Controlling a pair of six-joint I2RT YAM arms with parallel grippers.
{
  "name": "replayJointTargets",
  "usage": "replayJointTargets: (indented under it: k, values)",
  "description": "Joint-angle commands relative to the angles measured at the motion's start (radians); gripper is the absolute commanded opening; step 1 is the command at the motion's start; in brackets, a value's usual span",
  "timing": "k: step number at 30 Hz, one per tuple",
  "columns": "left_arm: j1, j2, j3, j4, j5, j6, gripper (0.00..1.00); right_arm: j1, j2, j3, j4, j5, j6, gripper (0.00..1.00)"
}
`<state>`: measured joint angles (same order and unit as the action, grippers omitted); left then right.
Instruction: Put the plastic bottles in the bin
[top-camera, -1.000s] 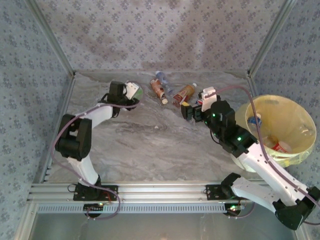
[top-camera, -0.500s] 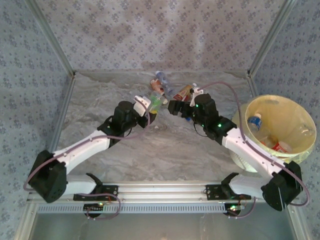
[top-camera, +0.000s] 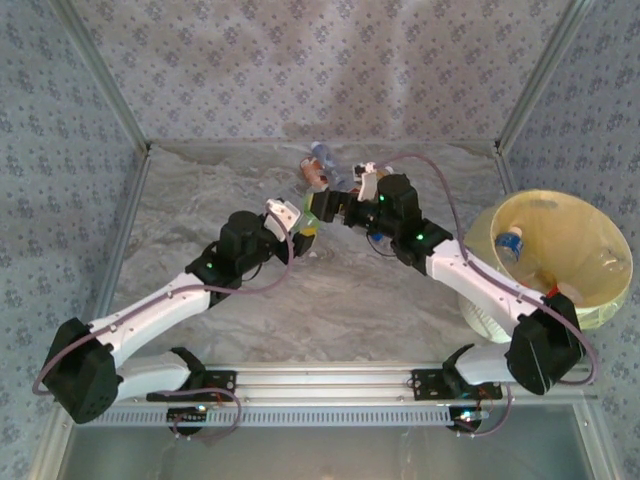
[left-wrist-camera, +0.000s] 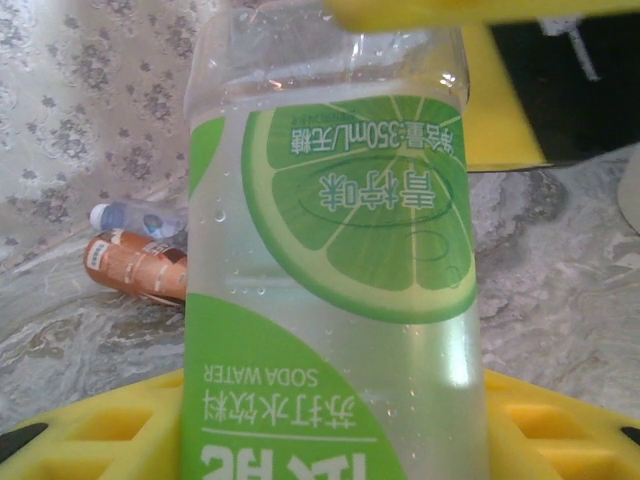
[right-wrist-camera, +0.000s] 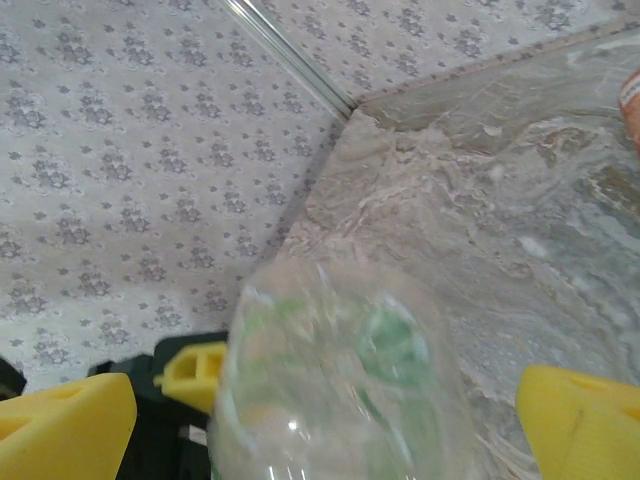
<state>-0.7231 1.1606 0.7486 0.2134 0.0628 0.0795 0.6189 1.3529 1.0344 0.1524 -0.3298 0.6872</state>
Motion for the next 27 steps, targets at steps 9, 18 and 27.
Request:
replayJointTargets:
  k: [9,18,27]
  values:
    - [-0.02,0.002,0.049,0.052,0.028,-0.003,0.37,0.01,0.055,0.047,-0.016,-0.007,0.059,0.79]
    - [-0.021,0.028,0.084,0.012,-0.005,-0.017,0.69,-0.004,0.011,0.041,-0.021,0.011,0.044,0.55]
    - [-0.019,0.009,0.088,0.011,-0.006,-0.015,0.98,-0.064,-0.108,0.025,-0.107,0.092,-0.024,0.51]
